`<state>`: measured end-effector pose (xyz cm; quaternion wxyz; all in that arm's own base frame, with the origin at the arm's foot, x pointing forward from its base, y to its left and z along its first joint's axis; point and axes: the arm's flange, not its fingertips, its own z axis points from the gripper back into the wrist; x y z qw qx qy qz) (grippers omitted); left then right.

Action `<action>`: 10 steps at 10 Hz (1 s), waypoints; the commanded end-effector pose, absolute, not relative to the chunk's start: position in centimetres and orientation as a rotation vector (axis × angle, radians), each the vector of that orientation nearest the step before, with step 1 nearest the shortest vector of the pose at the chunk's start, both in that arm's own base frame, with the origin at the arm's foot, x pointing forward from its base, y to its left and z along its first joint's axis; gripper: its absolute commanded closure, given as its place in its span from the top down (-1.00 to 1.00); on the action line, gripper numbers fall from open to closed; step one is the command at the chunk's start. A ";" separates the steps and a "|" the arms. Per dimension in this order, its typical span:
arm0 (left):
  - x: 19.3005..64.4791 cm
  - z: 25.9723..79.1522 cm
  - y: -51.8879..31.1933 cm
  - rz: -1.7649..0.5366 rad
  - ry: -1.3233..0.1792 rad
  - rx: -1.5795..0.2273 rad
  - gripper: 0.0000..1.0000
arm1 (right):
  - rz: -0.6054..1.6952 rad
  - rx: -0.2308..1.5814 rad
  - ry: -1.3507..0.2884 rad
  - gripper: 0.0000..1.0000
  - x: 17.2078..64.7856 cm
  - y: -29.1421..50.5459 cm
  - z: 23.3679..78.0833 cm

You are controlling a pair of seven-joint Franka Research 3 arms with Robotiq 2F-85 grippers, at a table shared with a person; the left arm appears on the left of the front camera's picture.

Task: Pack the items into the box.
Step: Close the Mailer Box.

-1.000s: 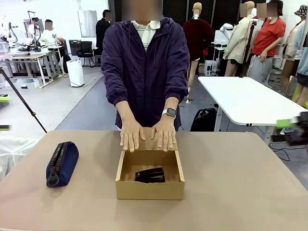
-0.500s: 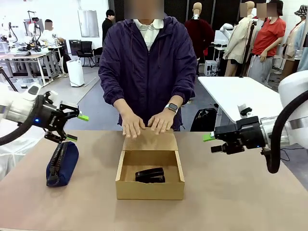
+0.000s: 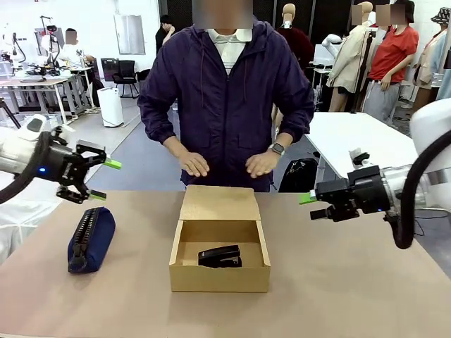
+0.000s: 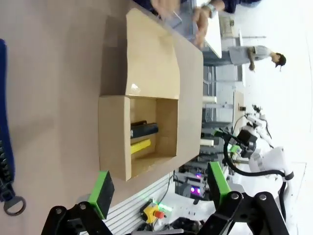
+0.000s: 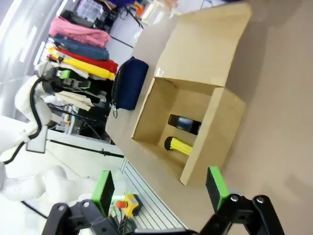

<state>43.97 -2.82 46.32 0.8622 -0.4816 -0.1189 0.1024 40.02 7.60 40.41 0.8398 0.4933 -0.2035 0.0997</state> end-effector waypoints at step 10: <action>61.2 29.3 -15.0 0.207 -0.167 -1.205 1.00 | -0.061 1.085 -0.229 1.00 59.4 15.1 27.0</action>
